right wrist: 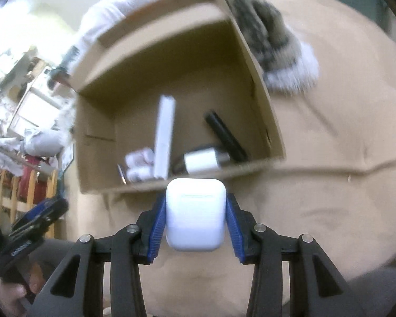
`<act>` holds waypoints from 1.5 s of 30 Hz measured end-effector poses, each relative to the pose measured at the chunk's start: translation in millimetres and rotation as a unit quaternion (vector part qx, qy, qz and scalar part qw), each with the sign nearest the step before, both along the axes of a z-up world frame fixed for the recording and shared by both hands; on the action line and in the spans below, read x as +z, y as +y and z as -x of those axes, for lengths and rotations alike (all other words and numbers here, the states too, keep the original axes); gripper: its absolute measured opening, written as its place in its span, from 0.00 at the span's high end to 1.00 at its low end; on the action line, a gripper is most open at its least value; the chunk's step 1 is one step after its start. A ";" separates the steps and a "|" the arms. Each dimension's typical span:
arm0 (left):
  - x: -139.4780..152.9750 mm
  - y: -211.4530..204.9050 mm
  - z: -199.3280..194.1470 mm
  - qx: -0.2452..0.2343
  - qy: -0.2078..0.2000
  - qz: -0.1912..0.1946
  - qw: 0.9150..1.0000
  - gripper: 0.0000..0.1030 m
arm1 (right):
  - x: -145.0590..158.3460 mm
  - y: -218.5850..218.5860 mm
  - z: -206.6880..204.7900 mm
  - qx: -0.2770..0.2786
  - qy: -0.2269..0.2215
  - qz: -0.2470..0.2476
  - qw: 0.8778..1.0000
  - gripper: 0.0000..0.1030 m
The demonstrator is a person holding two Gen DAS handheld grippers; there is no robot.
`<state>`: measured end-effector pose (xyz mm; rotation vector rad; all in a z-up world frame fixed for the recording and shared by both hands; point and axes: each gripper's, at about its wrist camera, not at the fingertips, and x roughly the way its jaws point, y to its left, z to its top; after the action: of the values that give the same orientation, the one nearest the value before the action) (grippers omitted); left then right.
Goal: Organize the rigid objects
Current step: 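Carry the power bank and earbud case into the box and open both grippers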
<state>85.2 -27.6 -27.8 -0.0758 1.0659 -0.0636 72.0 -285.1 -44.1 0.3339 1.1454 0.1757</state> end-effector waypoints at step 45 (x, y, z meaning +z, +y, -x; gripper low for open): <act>-42.0 -72.7 -87.7 -0.018 0.041 -0.053 0.998 0.03 | -25.2 -17.9 -74.8 -0.020 -0.051 -0.039 0.998 0.17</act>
<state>172.8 -100.3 -69.8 0.0368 1.1512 -0.0373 146.9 -303.0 -69.3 0.4115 1.0323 0.1999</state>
